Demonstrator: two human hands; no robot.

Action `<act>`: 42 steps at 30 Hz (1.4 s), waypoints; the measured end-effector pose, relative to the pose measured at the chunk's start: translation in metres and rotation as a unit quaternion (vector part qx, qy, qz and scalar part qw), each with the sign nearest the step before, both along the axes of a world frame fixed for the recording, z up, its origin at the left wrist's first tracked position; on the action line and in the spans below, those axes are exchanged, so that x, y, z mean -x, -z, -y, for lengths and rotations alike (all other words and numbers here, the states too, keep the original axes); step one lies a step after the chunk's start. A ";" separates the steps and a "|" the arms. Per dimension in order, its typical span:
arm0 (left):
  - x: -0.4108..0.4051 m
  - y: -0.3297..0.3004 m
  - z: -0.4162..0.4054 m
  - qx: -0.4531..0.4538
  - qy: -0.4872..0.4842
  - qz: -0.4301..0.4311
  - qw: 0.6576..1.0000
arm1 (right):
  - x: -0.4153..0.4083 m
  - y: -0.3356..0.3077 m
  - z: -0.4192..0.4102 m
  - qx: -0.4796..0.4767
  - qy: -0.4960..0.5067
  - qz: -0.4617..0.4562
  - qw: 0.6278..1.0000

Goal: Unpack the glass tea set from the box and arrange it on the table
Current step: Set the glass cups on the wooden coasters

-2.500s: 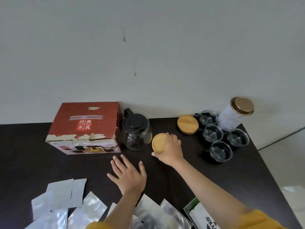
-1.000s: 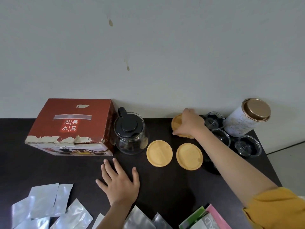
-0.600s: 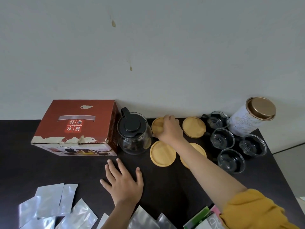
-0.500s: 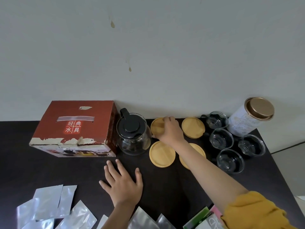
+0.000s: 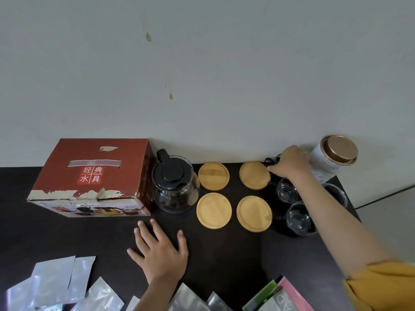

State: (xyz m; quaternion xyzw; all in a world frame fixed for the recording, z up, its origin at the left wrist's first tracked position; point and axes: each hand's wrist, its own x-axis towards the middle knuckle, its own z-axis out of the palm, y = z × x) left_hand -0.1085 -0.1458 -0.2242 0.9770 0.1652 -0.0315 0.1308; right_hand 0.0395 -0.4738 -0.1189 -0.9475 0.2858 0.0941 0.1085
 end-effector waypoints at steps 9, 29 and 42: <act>0.000 0.000 0.000 0.002 0.001 0.000 1.000 | 0.009 -0.009 -0.001 -0.015 0.004 0.073 0.997; -0.001 0.000 -0.003 -0.001 0.000 -0.003 1.000 | 0.009 0.002 -0.125 -0.249 -0.251 0.089 0.931; 0.000 0.001 -0.003 -0.002 0.009 0.008 1.000 | 0.064 -0.001 -0.040 -0.089 -0.117 0.102 0.984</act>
